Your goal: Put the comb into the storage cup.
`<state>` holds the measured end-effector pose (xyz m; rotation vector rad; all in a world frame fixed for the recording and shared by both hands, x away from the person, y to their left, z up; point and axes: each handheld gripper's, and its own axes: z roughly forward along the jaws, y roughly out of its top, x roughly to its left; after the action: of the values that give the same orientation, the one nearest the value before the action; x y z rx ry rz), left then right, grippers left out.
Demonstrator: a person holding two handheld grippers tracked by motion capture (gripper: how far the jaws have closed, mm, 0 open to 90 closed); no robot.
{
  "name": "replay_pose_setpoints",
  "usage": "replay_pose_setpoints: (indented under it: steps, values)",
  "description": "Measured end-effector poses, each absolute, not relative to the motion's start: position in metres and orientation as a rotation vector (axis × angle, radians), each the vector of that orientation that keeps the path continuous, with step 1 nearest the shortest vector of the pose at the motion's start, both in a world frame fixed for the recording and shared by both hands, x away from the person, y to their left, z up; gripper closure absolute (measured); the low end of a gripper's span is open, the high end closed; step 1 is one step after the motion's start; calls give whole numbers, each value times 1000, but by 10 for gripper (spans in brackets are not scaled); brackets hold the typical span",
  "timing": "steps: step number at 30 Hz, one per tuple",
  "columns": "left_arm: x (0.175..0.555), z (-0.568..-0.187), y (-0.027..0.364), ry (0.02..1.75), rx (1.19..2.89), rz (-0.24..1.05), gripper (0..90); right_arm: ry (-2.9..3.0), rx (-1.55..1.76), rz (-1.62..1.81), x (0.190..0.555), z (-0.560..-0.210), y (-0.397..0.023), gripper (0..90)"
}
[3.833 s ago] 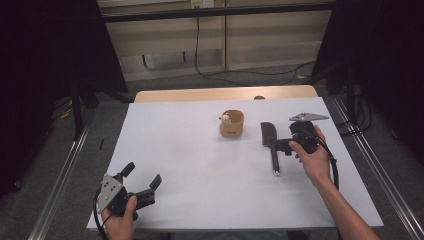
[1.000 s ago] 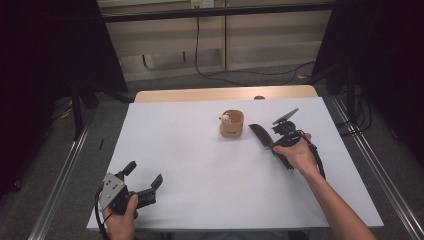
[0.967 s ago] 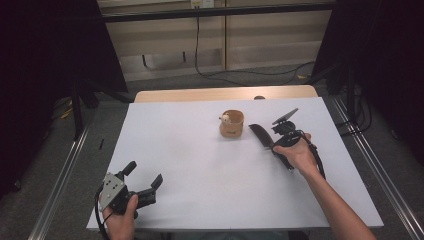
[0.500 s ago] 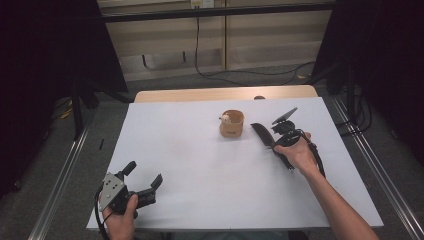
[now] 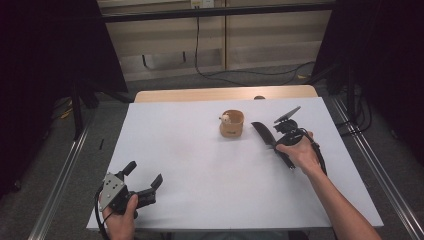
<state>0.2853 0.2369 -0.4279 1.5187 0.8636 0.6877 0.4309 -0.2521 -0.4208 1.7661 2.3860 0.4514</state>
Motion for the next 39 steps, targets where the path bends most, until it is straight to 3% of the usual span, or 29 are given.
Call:
replay_pose_setpoints:
  steps: [39]
  values:
    - [285,-427,238,864,1511,694,21,2208,1601,935,409,-401,-268,730]
